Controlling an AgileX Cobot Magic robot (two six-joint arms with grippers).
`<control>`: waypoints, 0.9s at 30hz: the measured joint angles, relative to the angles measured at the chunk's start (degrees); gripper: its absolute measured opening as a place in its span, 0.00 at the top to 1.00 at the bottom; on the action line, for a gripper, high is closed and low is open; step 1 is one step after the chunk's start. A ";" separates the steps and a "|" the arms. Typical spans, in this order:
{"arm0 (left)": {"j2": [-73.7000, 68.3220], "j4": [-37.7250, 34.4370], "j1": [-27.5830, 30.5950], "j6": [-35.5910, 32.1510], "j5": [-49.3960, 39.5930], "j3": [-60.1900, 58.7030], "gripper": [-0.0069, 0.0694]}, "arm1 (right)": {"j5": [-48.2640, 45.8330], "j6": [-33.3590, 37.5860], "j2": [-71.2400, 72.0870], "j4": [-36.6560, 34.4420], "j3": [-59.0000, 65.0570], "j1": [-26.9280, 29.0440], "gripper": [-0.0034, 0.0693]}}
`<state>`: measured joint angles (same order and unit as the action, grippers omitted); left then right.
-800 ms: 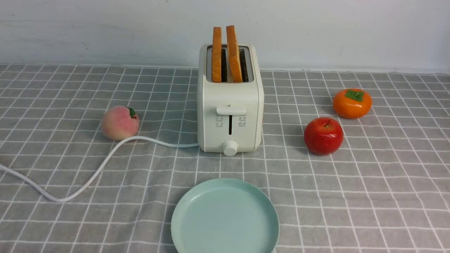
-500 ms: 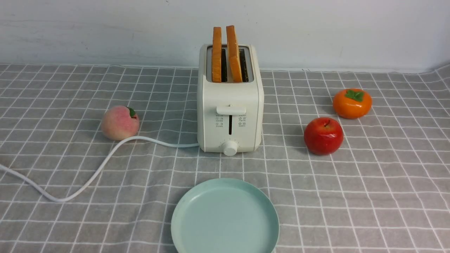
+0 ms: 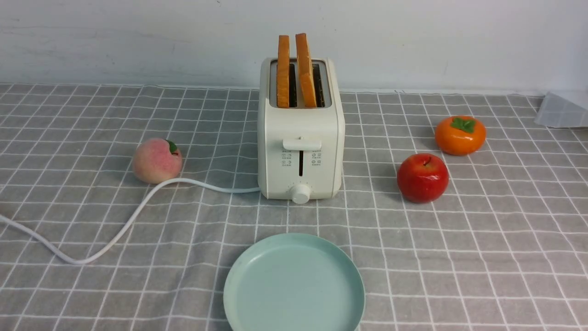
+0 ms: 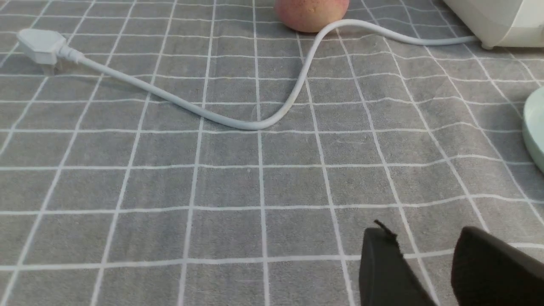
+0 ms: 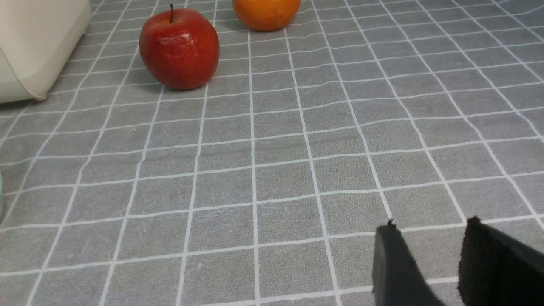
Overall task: Take toasted bread from bread machine on grey coffee table place on plate.
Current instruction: 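Reach for a toast slice standing in the toaster with the left gripper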
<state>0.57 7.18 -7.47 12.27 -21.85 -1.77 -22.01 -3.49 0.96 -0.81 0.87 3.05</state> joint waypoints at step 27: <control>0.00 -18.53 0.00 28.49 44.11 5.42 0.93 | 17.10 -12.72 0.00 -28.43 -2.38 -0.08 0.64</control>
<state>0.57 -11.36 -7.47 40.77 22.26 3.65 -4.92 -16.21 0.96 -29.24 -1.51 2.97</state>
